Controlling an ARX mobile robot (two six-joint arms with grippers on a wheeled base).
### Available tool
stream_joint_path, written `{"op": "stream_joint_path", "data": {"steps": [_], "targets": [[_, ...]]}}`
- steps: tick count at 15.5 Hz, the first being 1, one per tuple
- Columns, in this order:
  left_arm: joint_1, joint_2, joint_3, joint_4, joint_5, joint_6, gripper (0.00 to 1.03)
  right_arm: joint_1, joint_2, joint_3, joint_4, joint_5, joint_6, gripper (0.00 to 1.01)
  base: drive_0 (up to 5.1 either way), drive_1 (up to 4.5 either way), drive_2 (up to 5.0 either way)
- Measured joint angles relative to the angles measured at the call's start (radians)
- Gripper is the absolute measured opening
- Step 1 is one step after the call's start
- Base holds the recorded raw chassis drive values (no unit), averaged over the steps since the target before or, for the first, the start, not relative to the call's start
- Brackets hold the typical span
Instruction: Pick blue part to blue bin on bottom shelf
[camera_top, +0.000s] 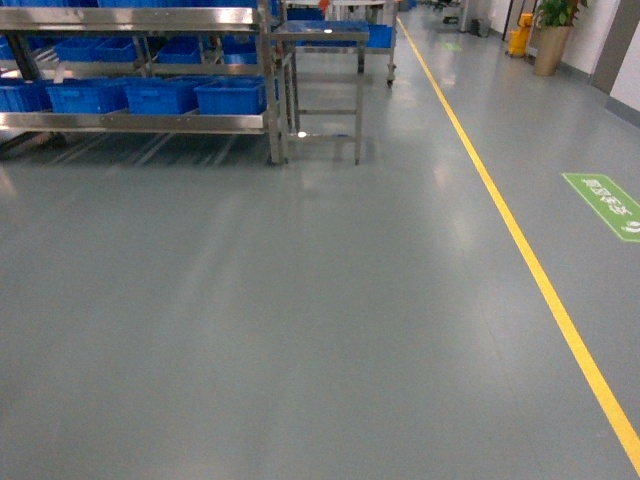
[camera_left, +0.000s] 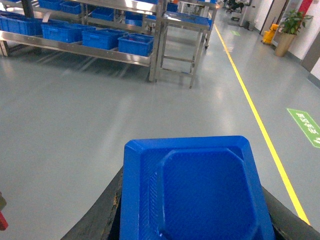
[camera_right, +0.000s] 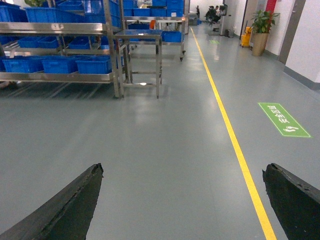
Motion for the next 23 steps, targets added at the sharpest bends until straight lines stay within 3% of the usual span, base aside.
{"op": "stream_joint_path", "data": {"steps": [23], "targets": [[0.0,0.004,0.0,-0.002,0.0,0.0,0.43,0.0,0.0,0.0,0.001,0.0,0.0,0.98,0.0,4.03,-4.0]]}}
